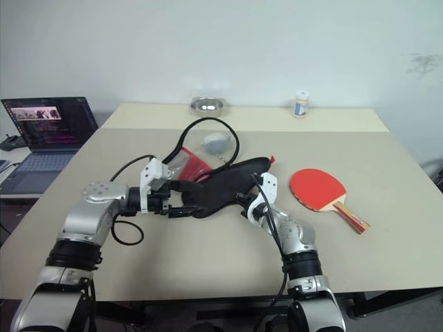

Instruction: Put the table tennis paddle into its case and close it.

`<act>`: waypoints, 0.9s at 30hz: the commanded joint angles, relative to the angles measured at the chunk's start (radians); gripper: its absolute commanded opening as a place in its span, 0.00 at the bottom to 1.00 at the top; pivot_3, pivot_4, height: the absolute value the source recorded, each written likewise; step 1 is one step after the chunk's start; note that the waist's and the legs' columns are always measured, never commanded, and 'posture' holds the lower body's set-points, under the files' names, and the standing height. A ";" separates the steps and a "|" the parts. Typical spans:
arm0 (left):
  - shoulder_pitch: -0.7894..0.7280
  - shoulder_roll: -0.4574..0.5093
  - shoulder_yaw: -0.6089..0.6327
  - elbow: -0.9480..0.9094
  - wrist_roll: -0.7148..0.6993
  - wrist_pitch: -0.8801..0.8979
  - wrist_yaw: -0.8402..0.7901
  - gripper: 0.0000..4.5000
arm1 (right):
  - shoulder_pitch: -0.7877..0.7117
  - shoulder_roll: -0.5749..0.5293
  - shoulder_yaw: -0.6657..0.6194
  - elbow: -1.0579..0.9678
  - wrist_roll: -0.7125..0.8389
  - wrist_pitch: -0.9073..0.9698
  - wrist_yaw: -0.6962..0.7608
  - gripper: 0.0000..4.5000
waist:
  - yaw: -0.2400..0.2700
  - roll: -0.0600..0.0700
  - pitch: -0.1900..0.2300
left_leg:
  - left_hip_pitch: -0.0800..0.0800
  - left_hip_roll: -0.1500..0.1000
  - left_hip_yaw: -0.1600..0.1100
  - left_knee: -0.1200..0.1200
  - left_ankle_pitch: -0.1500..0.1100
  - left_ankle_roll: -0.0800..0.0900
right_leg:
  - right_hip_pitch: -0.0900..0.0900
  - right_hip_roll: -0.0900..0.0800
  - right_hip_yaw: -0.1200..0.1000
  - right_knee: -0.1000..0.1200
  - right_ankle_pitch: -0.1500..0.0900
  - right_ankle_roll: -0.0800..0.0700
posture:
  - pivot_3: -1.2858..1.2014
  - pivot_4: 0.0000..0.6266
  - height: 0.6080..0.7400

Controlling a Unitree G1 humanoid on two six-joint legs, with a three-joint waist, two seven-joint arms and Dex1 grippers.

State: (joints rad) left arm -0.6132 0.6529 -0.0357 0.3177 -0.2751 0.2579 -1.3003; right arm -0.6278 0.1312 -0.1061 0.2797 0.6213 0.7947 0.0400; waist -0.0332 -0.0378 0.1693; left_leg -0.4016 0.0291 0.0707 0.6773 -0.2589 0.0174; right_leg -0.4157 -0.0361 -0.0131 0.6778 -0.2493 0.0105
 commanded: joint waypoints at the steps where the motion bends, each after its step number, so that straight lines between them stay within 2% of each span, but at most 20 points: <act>1: 0.017 0.015 0.018 -0.058 -0.033 0.006 -0.014 0.91 | -0.032 0.012 -0.013 -0.073 0.053 0.098 0.013 0.01 | 0.000 0.000 0.000 | 0.000 0.000 0.000 0.000 0.000 0.000 | 0.000 0.000 0.000 0.000 0.000 0.000 | 0.52 0.24 1.00; 5: 0.041 0.022 0.015 -0.079 -0.039 0.012 -0.023 0.91 | 0.005 -0.101 -0.005 -0.203 0.100 0.267 0.071 0.01 | 0.001 0.001 0.001 | -0.006 0.000 0.000 -0.002 0.000 0.000 | -0.006 0.000 0.000 0.001 0.000 -0.001 | 0.52 0.24 1.00; 9: 0.064 0.012 -0.003 -0.113 -0.042 0.025 -0.029 0.91 | 0.039 -0.349 0.026 -0.353 0.168 0.461 0.223 0.01 | 0.007 0.002 0.001 | -0.013 -0.001 -0.002 -0.001 0.000 0.000 | -0.009 -0.001 -0.003 -0.004 0.000 -0.001 | 0.52 0.24 1.00; 11: 0.068 0.008 -0.008 -0.120 -0.041 0.027 -0.030 0.91 | 0.035 -0.431 0.035 -0.367 0.170 0.488 0.273 0.01 | 0.007 0.002 0.002 | -0.014 -0.002 -0.003 -0.001 0.000 0.000 | -0.009 -0.003 -0.004 -0.006 0.000 0.000 | 0.52 0.24 1.00; 16: 0.069 0.000 -0.017 -0.133 -0.043 0.034 -0.031 0.91 | -0.003 -0.625 0.084 -0.305 0.109 0.449 0.425 0.01 | 0.004 0.002 0.002 | -0.014 -0.001 -0.003 -0.001 0.000 0.000 | -0.009 0.000 -0.004 -0.005 0.000 0.000 | 0.52 0.24 1.00; 19: 0.068 -0.004 -0.023 -0.129 -0.041 0.031 -0.033 0.91 | -0.036 -0.719 0.157 -0.260 0.046 0.389 0.529 0.01 | 0.002 0.002 0.002 | -0.014 0.000 -0.003 -0.001 0.000 0.000 | -0.010 0.001 -0.004 -0.005 0.000 0.000 | 0.52 0.24 1.00; 24: 0.068 -0.010 -0.035 -0.128 -0.040 0.026 -0.036 0.91 | -0.103 -0.786 0.274 -0.178 -0.064 0.274 0.672 0.01 | 0.002 0.002 0.003 | -0.014 0.000 -0.003 -0.001 0.000 0.000 | -0.010 0.001 -0.004 -0.006 0.000 0.001 | 0.52 0.24 1.00; 27: 0.070 -0.017 -0.043 -0.129 -0.039 0.023 -0.039 0.91 | -0.188 -0.777 0.349 -0.075 -0.159 0.168 0.741 0.01 | 0.001 0.002 0.003 | -0.014 0.000 -0.003 -0.001 0.000 0.000 | -0.010 0.001 -0.003 -0.006 0.000 0.001 | 0.52 0.24 1.00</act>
State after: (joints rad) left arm -0.5351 0.6390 -0.0797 0.2150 -0.2960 0.2944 -1.3288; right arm -0.7611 -0.6391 0.2229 0.1736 0.5170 1.0429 0.7344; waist -0.0317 -0.0355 0.1726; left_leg -0.4157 0.0287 0.0680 0.6767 -0.2591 0.0176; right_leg -0.4257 -0.0347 -0.0164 0.6722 -0.2495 0.0111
